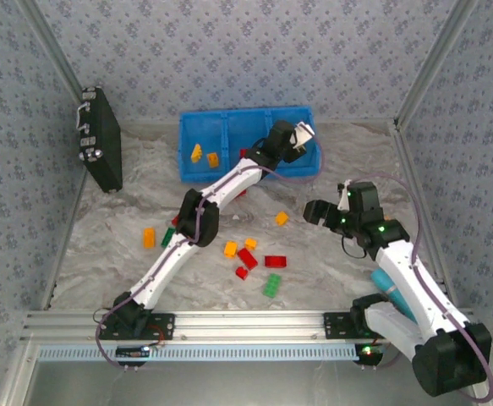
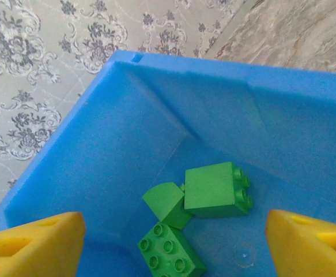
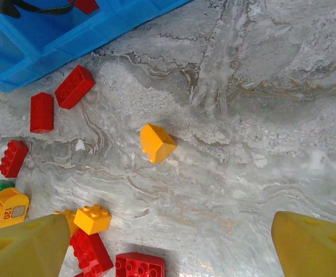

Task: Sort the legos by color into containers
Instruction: Place the lego in the container, then pick up the lego from the center of the table.

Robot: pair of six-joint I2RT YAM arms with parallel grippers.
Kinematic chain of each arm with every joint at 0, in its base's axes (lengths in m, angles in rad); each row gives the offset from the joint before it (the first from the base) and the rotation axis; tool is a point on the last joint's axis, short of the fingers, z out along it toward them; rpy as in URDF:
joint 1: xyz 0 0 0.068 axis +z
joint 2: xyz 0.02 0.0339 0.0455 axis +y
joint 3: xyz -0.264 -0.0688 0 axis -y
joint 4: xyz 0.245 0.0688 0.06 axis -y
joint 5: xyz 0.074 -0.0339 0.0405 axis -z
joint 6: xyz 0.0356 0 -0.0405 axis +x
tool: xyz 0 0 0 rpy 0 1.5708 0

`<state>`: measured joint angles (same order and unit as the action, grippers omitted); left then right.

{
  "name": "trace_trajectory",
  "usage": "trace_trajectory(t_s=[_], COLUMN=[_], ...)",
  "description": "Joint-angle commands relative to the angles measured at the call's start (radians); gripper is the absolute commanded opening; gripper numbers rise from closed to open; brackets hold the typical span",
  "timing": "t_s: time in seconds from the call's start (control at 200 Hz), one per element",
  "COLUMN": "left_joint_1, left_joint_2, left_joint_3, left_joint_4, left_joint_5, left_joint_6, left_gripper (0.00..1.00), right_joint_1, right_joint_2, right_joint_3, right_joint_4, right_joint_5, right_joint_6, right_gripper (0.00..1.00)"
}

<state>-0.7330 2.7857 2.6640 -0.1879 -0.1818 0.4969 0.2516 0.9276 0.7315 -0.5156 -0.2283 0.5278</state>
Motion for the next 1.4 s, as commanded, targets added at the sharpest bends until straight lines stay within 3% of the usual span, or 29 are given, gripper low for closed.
trace_trajectory(t_s=[0.0, 0.125, 0.255, 0.455, 0.585, 0.68, 0.795, 0.88, 1.105, 1.394], left_joint_1=[0.001, -0.004, -0.006, -0.004, 0.015, 0.017, 0.02, 0.042, 0.075, 0.085], left_joint_2=[-0.143, -0.21, -0.265, -0.441, -0.606, -0.791, -1.107, -1.296, -1.678, -1.853], left_joint_3=[0.013, 0.016, 0.038, 0.048, 0.025, -0.185, -0.652, -0.869, -1.165, -1.26], left_joint_4=[0.006, 0.016, -0.025, -0.237, -0.473, -0.539, -0.351, -0.306, -0.333, -0.601], left_joint_5=[0.072, 0.107, 0.067, -0.035, -0.05, -0.091, -0.118, -0.128, -0.153, -0.189], left_joint_6=[-0.017, -0.009, 0.015, 0.042, -0.032, -0.067, -0.077, -0.141, -0.282, -0.259], left_gripper=[0.82, 0.84, 0.85, 0.87, 0.88, 0.9, 0.93, 0.95, 0.95, 0.98], right_joint_1=[0.01, 0.015, 0.029, 0.047, 0.079, 0.109, 0.166, 0.202, 0.26, 0.291], right_joint_2=[-0.04, -0.094, -0.133, -0.035, 0.062, 0.139, 0.247, 0.333, 0.557, 0.741], right_joint_3=[-0.004, 0.018, 0.046, 0.019, 0.017, 0.028, 0.073, 0.116, 0.225, 0.319], right_joint_4=[-0.049, -0.06, -0.119, -0.065, 0.014, 0.062, 0.09, 0.098, 0.102, 0.058], right_joint_5=[0.024, 0.006, 0.02, 0.037, 0.074, 0.094, 0.136, 0.165, 0.203, 0.276], right_joint_6=[0.001, -0.013, -0.034, -0.04, 0.016, 0.068, 0.092, 0.092, 0.126, 0.148], right_gripper=[0.92, 0.93, 0.93, 0.94, 0.96, 0.96, 0.96, 0.96, 0.94, 0.9])
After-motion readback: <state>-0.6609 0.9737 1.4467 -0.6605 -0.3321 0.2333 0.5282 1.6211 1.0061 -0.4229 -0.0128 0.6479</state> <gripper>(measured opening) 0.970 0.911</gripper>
